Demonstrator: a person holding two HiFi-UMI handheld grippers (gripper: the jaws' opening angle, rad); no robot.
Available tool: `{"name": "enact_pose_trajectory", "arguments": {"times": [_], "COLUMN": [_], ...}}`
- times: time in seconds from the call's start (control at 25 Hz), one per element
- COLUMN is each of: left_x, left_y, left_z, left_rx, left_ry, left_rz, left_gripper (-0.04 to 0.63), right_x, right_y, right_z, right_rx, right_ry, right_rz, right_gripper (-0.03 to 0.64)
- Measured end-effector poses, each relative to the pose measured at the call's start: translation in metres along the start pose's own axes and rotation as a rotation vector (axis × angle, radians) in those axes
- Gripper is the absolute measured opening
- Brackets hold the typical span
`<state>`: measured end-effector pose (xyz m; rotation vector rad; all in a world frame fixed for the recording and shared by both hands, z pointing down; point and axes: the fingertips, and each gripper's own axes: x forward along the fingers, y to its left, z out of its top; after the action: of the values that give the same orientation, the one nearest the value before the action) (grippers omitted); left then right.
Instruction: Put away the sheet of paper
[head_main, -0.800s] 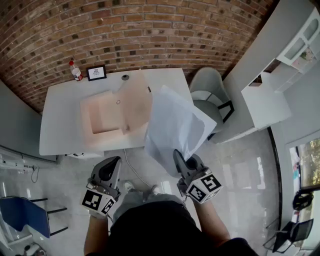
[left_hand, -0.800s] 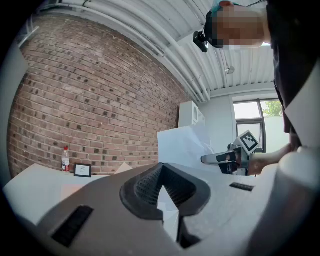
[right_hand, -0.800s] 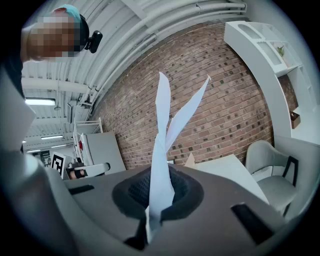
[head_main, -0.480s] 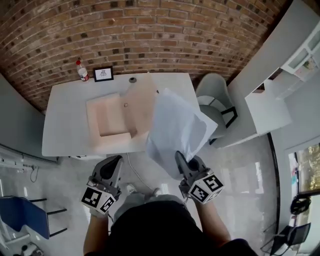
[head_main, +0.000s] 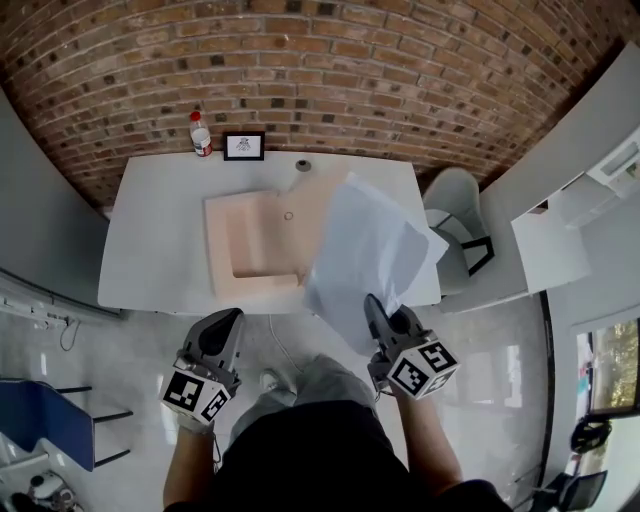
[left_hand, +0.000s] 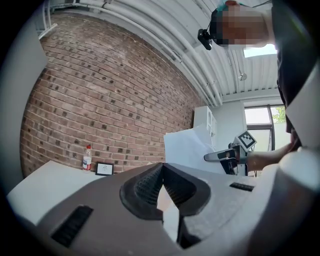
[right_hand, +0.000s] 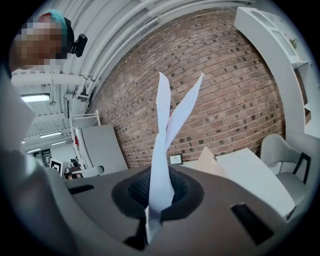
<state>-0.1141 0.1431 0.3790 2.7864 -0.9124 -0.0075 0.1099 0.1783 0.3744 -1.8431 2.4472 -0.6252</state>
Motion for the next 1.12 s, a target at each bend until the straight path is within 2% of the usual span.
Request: {"name": "enact_pose_trajectory", "arguments": {"times": [0.2,0.52,0.8,0.96,1.12], "left_x": [0.006,0.043,0.077,0.083,0.084], "left_y": [0.029,0.066,0.099,0.115,0.130], "left_z": [-0.007,-0.010,-0.025,-0.035,-0.057], "left_rx": [-0.010,-0.008,-0.045,-0.095,-0.091], "left_ry": [0.014,0.040,0.112,0.141,0.185], "left_rz": [0.049,0.171,0.314,0.385,0.414], "left_gripper": [0.002,0.002,0.002,0.002,0.002], "right_x": [0.039,0.115,0.181,0.205,0.223], "right_y": [-0.012,-0.046,-0.075,-0.085,-0.096], "right_z": [-0.002,0.006,-0.001,-0.015,-0.032], "right_rx": [0.005,0.016,0.022,0.011,0.007], "right_ry": [0.036,0.128,0.255,0.345,0.424], "right_rz": [0.026,0.134,0.237,0.286,0.289], "right_gripper": [0.006,0.006,0.006,0.006,0.006]}}
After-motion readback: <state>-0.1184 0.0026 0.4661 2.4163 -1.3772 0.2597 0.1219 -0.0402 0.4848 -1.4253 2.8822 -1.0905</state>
